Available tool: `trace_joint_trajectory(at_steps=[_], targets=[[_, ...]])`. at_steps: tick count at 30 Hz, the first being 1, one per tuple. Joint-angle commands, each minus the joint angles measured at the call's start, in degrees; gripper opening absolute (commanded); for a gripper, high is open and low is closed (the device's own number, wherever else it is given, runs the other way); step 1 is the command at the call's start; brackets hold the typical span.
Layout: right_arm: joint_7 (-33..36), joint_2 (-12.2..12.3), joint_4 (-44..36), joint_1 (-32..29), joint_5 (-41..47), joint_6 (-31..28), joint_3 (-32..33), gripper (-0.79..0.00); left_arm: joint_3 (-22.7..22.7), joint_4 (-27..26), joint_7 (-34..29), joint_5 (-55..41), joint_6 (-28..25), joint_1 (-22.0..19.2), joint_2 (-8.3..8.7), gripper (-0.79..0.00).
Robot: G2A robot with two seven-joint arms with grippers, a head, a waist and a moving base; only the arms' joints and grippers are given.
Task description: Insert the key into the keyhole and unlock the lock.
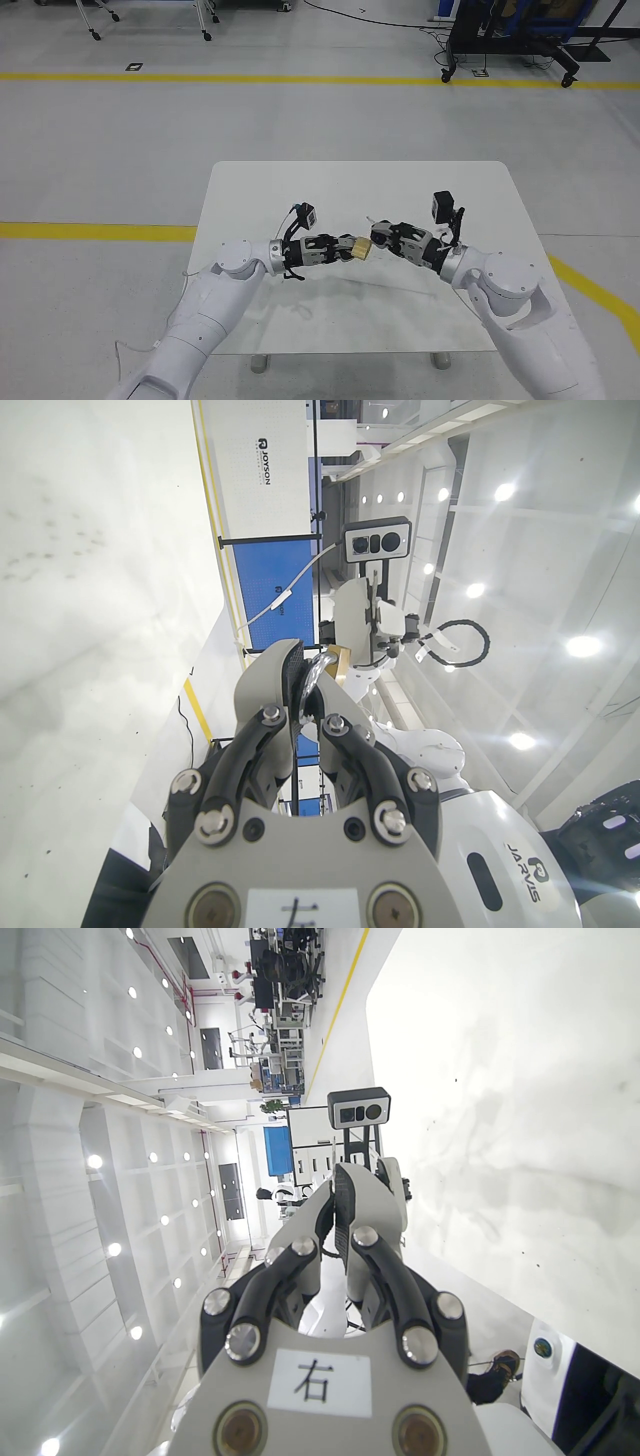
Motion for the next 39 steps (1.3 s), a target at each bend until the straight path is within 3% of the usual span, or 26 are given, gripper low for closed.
trace_joint_trajectory(at_steps=[1,10,18,22,27,31,39], targets=[[-0.91,-0.03,-0.04,-0.12,-0.23,-0.06,0.13,-0.785,0.09,-0.04,0.04,0.01,-0.08,-0.03,0.01,-0.785],[-1.75,-0.04,-1.36,-0.1,-4.46,1.42,-2.2,-0.785,-0.06,0.1,0.95,-0.36,-0.18,0.07,0.12,-0.785],[-1.25,0.47,-4.65,-4.51,-5.7,-0.29,0.99,-0.785,-0.3,0.4,2.9,-2.15,0.74,0.11,0.01,-0.785],[-7.71,0.42,-8.64,-9.29,-7.99,-2.06,2.48,-0.785,-0.77,1.6,5.64,-3.4,2.98,0.06,-0.05,-0.785],[-14.2,-0.1,-12.24,-14.13,-10.55,-2.26,-1.34,-0.785,-0.74,2.86,10.33,-5.04,7.97,-0.29,-0.38,-0.785],[-19.92,-0.98,-12.02,-13.95,-11.29,-1.3,-6.56,-0.785,-0.09,3.26,12.94,-4.18,10.58,-0.76,-0.59,-0.785],[-24.39,-2.33,-10.08,-10.02,-10.07,3.71,-12.12,-0.785,0.39,3.32,14.95,-2.62,11.56,-1.06,-0.71,-0.785]])
